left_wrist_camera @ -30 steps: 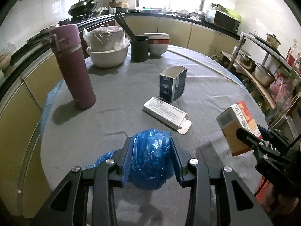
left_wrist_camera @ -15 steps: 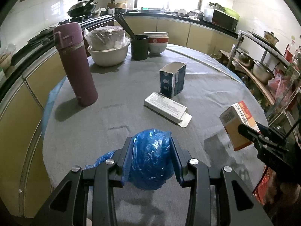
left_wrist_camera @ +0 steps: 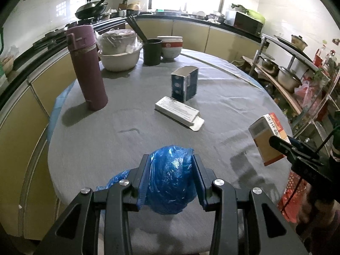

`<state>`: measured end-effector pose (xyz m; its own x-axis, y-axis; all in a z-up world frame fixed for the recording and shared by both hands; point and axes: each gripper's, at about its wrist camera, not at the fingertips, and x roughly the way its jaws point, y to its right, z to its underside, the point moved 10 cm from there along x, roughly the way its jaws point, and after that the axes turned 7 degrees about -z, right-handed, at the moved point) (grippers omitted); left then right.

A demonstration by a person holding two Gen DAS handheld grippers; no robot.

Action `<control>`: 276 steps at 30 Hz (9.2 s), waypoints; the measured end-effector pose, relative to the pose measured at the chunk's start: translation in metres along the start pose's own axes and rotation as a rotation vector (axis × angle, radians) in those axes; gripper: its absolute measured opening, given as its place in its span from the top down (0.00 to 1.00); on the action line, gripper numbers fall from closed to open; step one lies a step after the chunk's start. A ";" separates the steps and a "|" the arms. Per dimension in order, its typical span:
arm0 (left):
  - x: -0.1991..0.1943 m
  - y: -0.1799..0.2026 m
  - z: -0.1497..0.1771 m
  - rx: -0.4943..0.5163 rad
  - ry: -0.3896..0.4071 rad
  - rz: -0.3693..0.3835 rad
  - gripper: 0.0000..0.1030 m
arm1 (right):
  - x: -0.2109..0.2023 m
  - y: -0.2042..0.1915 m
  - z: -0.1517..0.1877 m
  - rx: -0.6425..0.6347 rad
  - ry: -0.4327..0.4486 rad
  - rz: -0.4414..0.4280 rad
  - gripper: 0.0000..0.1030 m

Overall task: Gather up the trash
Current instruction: 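Lift both held items and carry them toward the red basket, then lower the blue bag and orange-white box over the basket, then open the left tool over the basket while the right tool releases the medicine box, then move both tools back over the table, then reach the right tool to the white medicine box and close on it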

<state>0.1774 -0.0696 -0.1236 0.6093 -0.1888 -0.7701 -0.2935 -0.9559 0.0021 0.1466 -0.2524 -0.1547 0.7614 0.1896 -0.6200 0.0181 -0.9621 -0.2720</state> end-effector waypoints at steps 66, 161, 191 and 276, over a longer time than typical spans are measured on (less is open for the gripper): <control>-0.018 0.247 0.041 0.465 -0.005 0.113 0.61 | -0.156 0.140 0.116 0.364 0.080 0.140 0.52; 0.012 0.432 0.131 0.838 -0.069 0.251 0.59 | -0.211 0.259 0.227 0.789 0.099 0.232 0.50; -0.019 0.404 0.099 0.769 0.034 0.263 0.44 | -0.212 0.238 0.200 0.755 0.115 0.198 0.44; 0.110 -0.115 0.020 -0.131 -0.216 -0.314 0.35 | 0.158 -0.053 -0.033 -0.001 -0.265 -0.242 0.33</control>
<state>0.2634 0.0237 -0.2217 0.4814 0.1550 -0.8627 -0.0130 -0.9829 -0.1838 0.2868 -0.1775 -0.2140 0.5403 0.4563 -0.7070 0.1783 -0.8832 -0.4338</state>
